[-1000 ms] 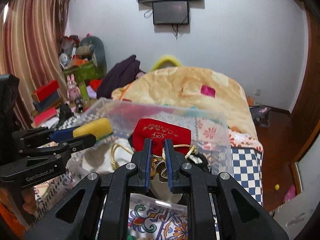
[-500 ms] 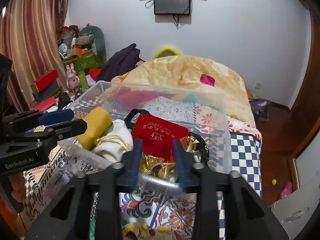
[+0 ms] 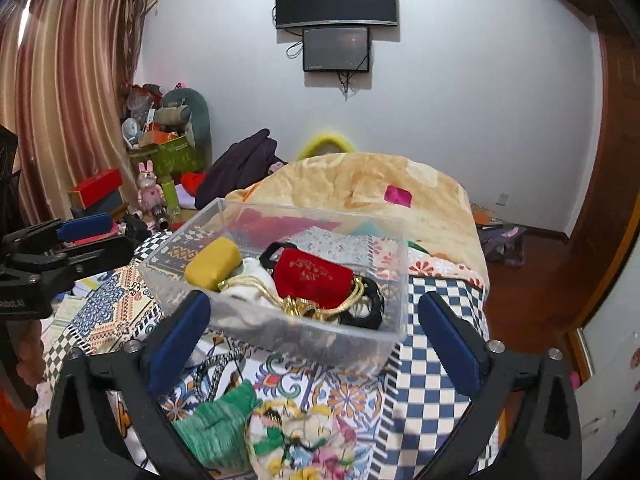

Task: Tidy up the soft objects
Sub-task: 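Grasp the bag of grey gloves with the left tool while the right tool grasps the floral scarf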

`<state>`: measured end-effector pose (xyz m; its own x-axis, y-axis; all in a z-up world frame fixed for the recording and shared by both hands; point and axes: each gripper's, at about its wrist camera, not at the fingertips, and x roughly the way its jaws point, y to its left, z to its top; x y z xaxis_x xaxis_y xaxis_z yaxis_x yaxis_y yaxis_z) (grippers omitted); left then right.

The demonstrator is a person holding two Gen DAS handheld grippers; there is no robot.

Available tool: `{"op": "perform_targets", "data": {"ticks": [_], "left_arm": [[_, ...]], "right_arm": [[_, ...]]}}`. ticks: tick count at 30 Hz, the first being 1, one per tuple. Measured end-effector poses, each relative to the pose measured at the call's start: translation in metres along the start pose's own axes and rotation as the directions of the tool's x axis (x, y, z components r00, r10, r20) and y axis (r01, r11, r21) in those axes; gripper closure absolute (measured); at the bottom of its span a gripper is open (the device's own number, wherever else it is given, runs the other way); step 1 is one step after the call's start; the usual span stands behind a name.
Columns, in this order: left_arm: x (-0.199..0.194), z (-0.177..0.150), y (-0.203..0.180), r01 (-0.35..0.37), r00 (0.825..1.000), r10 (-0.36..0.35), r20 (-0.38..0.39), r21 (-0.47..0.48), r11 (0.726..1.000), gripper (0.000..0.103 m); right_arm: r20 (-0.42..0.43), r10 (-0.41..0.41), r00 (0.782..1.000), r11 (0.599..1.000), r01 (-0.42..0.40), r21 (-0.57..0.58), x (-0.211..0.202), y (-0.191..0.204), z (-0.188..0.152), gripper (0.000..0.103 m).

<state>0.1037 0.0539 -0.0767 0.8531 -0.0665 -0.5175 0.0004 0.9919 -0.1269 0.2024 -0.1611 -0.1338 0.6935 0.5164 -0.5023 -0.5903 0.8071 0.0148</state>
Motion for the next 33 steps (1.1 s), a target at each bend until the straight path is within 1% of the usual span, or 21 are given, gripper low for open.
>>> {"op": "perform_targets", "data": {"ticks": [2, 5, 11, 15, 18, 20, 22, 23, 25, 26, 28, 29, 31, 32, 33], "left_arm": [[0.000, -0.008, 0.002, -0.004, 1.000, 0.004, -0.015, -0.009, 1.000, 0.008], [0.005, -0.023, 0.007, 0.002, 0.998, -0.004, -0.063, -0.038, 0.999, 0.007], [0.024, -0.053, 0.014, -0.006, 0.985, -0.009, -0.174, -0.086, 0.996, 0.007], [0.032, -0.071, 0.012, -0.001, 0.976, -0.020, -0.216, -0.097, 0.995, 0.007], [0.040, -0.083, 0.009, 0.011, 0.967, -0.037, -0.251, -0.104, 0.995, 0.007], [0.044, -0.088, 0.008, 0.007, 0.964, -0.034, -0.263, -0.103, 0.995, 0.007], [0.047, -0.090, 0.008, 0.004, 0.963, -0.032, -0.267, -0.105, 0.994, 0.009], [0.048, -0.090, 0.009, 0.003, 0.964, -0.032, -0.266, -0.109, 0.994, 0.012], [0.049, -0.091, 0.010, 0.003, 0.962, -0.033, -0.272, -0.113, 0.994, 0.023], [0.050, -0.093, 0.012, 0.004, 0.959, -0.038, -0.280, -0.119, 0.993, 0.026], [0.052, -0.095, 0.013, 0.005, 0.959, -0.041, -0.282, -0.127, 0.992, 0.035], [0.050, -0.097, 0.014, 0.003, 0.960, -0.037, -0.276, -0.123, 0.992, 0.037], [0.048, -0.098, 0.014, 0.006, 0.961, -0.038, -0.274, -0.116, 0.993, 0.050], [0.047, -0.099, 0.014, 0.012, 0.961, -0.043, -0.274, -0.113, 0.993, 0.054], [0.046, -0.099, 0.014, 0.018, 0.960, -0.049, -0.274, -0.113, 0.993, 0.061]], "right_arm": [[-0.029, 0.005, 1.000, 1.000, -0.004, 0.012, 0.003, -0.002, -0.009, 0.000], [-0.079, 0.018, 0.997, 0.999, -0.016, 0.027, 0.009, -0.002, -0.025, 0.000], [-0.175, 0.024, 0.984, 0.999, -0.019, 0.036, 0.022, 0.000, -0.056, 0.000], [-0.200, 0.003, 0.980, 0.999, 0.003, 0.032, 0.024, -0.001, -0.066, 0.000], [-0.208, 0.006, 0.978, 0.998, 0.008, 0.067, 0.023, -0.008, -0.073, 0.001], [-0.210, 0.000, 0.978, 0.997, 0.018, 0.081, 0.023, -0.015, -0.076, 0.004], [-0.217, -0.002, 0.976, 0.996, 0.022, 0.089, 0.022, -0.020, -0.078, 0.016], [-0.222, 0.001, 0.975, 0.995, 0.021, 0.099, 0.022, -0.023, -0.079, 0.019], [-0.228, 0.005, 0.974, 0.993, 0.022, 0.115, 0.021, -0.028, -0.082, 0.029], [-0.234, 0.006, 0.972, 0.993, 0.023, 0.119, 0.022, -0.030, -0.083, 0.031], [-0.242, -0.003, 0.970, 0.993, 0.031, 0.114, 0.021, -0.031, -0.086, 0.045], [-0.247, -0.010, 0.969, 0.994, 0.037, 0.107, 0.021, -0.031, -0.088, 0.048], [-0.242, -0.029, 0.970, 0.995, 0.051, 0.085, 0.018, -0.029, -0.088, 0.057], [-0.239, -0.032, 0.970, 0.995, 0.053, 0.082, 0.016, -0.029, -0.089, 0.061], [-0.238, -0.029, 0.971, 0.995, 0.051, 0.086, 0.016, -0.029, -0.089, 0.067]]}}
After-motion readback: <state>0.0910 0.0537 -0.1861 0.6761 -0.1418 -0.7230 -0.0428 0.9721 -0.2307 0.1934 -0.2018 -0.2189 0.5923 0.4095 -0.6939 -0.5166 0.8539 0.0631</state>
